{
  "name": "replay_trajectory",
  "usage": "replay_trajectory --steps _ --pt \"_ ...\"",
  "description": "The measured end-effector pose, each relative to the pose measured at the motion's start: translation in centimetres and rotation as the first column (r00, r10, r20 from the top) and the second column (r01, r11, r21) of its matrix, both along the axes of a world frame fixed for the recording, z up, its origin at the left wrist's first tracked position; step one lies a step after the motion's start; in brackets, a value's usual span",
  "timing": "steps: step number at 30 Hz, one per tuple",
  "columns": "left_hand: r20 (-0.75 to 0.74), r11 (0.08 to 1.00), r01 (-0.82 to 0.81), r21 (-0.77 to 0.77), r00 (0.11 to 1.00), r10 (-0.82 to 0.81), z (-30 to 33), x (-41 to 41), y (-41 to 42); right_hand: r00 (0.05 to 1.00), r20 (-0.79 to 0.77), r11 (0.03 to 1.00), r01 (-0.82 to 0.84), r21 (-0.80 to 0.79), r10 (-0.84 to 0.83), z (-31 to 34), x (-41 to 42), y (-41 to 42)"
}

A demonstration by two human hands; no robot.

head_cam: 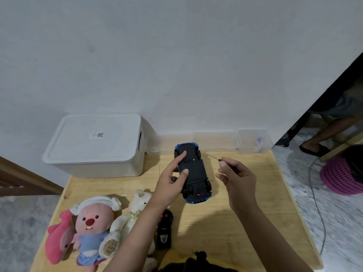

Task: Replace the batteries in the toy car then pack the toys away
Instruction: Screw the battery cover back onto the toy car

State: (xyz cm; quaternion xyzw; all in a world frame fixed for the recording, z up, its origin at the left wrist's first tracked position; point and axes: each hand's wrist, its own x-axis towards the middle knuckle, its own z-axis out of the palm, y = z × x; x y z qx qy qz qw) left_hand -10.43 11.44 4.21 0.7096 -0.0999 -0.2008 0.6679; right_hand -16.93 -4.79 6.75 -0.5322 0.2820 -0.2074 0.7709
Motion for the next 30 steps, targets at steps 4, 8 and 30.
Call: replay_trajectory --steps 4,8,30 --pt "0.031 1.0 -0.022 0.012 0.999 0.022 0.4 -0.1 -0.1 0.997 0.04 0.983 -0.075 0.167 0.07 1.8 0.7 0.6" --pt "0.053 0.999 -0.035 0.021 0.998 0.034 0.8 -0.1 -0.1 0.995 0.061 0.953 -0.089 0.29 0.074 2.2 1.3 0.7" --pt "0.048 0.999 -0.031 0.043 0.998 0.029 1.6 -0.3 -0.7 0.999 -0.039 0.824 -0.014 -0.566 -0.009 1.4 1.6 2.3"
